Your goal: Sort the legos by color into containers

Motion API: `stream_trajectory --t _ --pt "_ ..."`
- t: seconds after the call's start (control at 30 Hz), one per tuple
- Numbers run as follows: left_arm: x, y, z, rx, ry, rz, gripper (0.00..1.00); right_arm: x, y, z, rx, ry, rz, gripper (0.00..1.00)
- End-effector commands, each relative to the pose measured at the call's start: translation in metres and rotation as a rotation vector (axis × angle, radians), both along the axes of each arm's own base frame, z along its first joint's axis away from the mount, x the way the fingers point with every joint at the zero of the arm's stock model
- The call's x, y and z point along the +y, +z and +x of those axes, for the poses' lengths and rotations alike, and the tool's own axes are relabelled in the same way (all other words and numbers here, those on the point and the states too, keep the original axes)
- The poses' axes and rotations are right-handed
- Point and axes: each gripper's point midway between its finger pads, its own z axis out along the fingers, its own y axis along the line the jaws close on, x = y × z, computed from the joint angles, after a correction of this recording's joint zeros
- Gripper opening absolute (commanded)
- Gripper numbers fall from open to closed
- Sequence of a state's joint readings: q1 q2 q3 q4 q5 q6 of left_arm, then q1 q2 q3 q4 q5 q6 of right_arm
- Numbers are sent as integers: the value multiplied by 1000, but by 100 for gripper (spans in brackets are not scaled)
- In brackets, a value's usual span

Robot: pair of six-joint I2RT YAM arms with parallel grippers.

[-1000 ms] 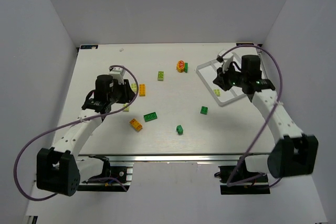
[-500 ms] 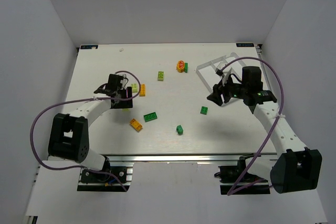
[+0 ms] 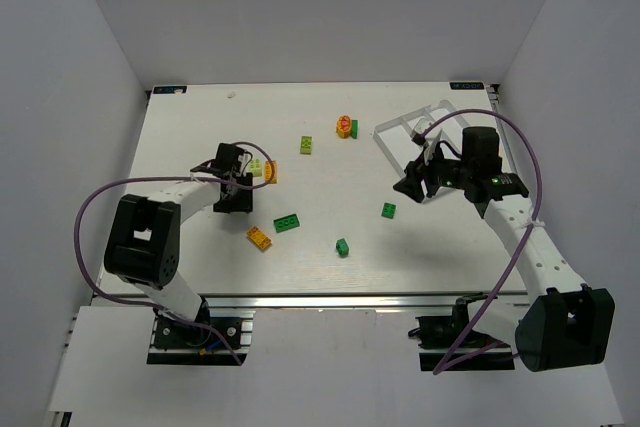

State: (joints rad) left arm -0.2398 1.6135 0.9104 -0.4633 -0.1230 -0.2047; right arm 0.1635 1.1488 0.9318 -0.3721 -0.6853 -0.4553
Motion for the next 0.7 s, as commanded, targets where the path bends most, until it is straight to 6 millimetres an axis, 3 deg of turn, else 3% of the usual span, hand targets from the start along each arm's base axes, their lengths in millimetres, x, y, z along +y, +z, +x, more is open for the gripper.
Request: stream_trajectory --t 0.0,0.17,0.37,0.4,0.47,0.5,0.53,0.6,0.67 --pt "-5 10 13 -40 -14 -10 61 2 3 -4 -17 20 18 60" --pt "-5 11 16 -50 -14 -6 52 2 1 -5 -4 24 25 60" --pt "-13 27 18 -97 -48 -52 23 2 1 -5 0 20 28 58" --pt "-23 43 20 -143 -76 -110 16 1 2 -4 -2 18 31 57" --pt "-44 58 15 -186 -146 -211 14 2 1 -4 17 3 41 50" --pt "-63 80 14 -247 -199 -285 7 0 3 1 3 -20 39 43" --pt "-73 86 10 -263 -231 -329 6 -3 4 4 1 -43 36 24" --pt "-102 101 2 -269 -306 -427 5 -9 7 14 -16 -115 30 0" --pt "-132 117 -4 -269 -378 -498 4 -18 11 22 -42 -183 15 0"
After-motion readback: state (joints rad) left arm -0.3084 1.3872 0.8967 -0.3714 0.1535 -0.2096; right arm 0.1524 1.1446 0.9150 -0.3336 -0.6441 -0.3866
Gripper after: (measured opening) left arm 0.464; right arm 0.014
